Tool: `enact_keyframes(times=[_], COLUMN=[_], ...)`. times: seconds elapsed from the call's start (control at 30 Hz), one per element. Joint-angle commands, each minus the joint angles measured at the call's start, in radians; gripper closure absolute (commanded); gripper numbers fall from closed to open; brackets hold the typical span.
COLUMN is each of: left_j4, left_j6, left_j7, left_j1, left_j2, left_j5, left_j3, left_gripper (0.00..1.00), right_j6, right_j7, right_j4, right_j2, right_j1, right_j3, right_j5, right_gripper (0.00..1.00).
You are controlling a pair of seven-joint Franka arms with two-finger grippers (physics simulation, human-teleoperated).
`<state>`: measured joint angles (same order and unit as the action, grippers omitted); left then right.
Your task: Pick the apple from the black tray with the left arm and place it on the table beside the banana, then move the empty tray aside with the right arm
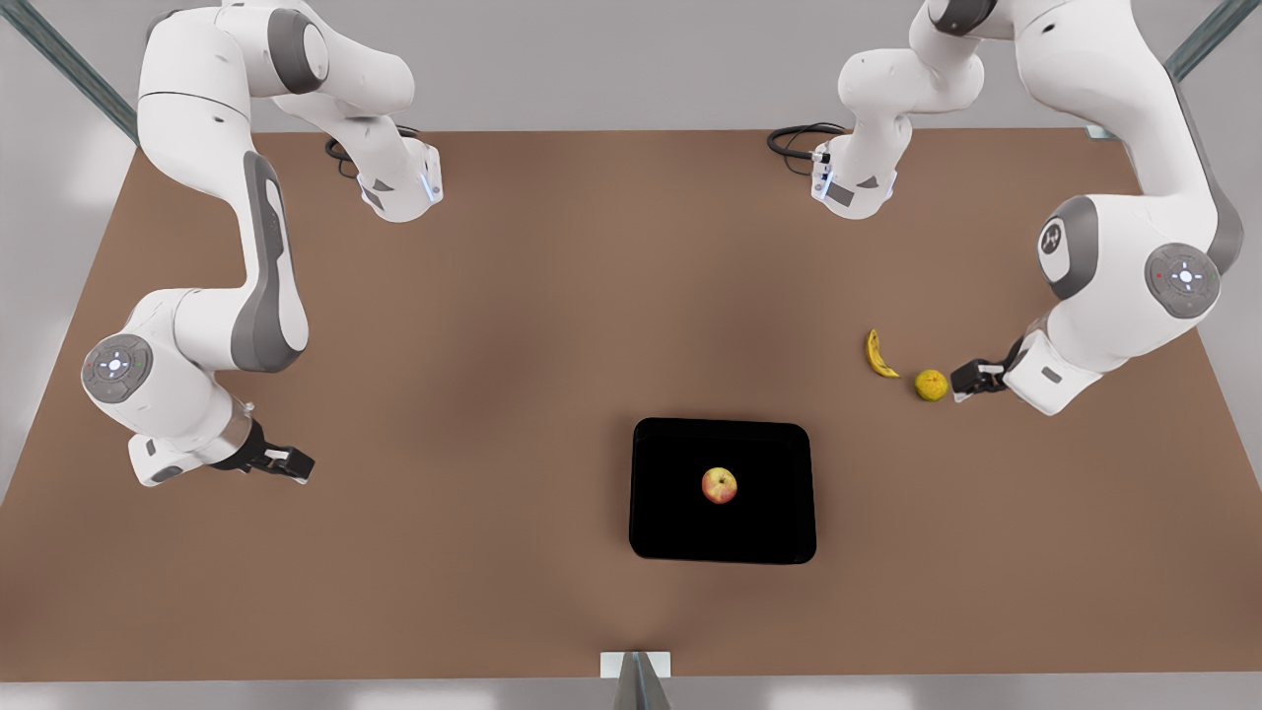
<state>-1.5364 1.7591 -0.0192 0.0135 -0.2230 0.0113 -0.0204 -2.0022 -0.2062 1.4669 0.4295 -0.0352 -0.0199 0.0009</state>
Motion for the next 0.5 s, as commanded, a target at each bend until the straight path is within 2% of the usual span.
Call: enact_keyframes(times=[0.0, 0.1, 0.2, 0.3, 0.33, 0.4, 0.47], left_j4=[0.004, 0.028, 0.096, 0.133, 0.134, 0.134, 0.134], left_j6=[0.031, 0.031, 0.04, 0.163, 0.212, 0.287, 0.382], left_j7=[0.116, 0.111, -0.154, -0.389, -0.392, -0.476, -0.561], left_j1=[0.009, 0.075, 0.335, 0.402, 0.413, 0.428, 0.467], left_j2=[-0.001, -0.024, -0.122, -0.308, -0.357, -0.42, -0.496], left_j5=[0.006, 0.032, -0.03, -0.03, -0.03, -0.002, -0.011], left_j3=[-0.001, -0.01, -0.012, -0.024, -0.032, -0.035, -0.035], left_gripper=[0.0, 0.0, 0.0, 0.0, 0.0, 0.0, 0.0], right_j6=[0.0, -0.013, -0.078, -0.041, 0.037, 0.143, 0.157], right_j7=[0.007, 0.008, 0.013, 0.004, 0.004, 0.005, 0.004], right_j4=[0.0, -0.007, -0.042, -0.079, -0.08, -0.08, -0.08], right_j2=[-0.002, 0.063, 0.158, 0.103, 0.075, 0.008, 0.003], right_j1=[0.0, -0.017, -0.003, -0.002, -0.002, -0.003, -0.003], right_j3=[0.0, -0.005, -0.006, -0.014, -0.008, -0.003, -0.008], right_j5=[0.001, -0.006, -0.012, -0.005, -0.01, -0.009, -0.002], right_gripper=[0.0, 0.0, 0.0, 0.0, 0.0, 0.0, 0.0])
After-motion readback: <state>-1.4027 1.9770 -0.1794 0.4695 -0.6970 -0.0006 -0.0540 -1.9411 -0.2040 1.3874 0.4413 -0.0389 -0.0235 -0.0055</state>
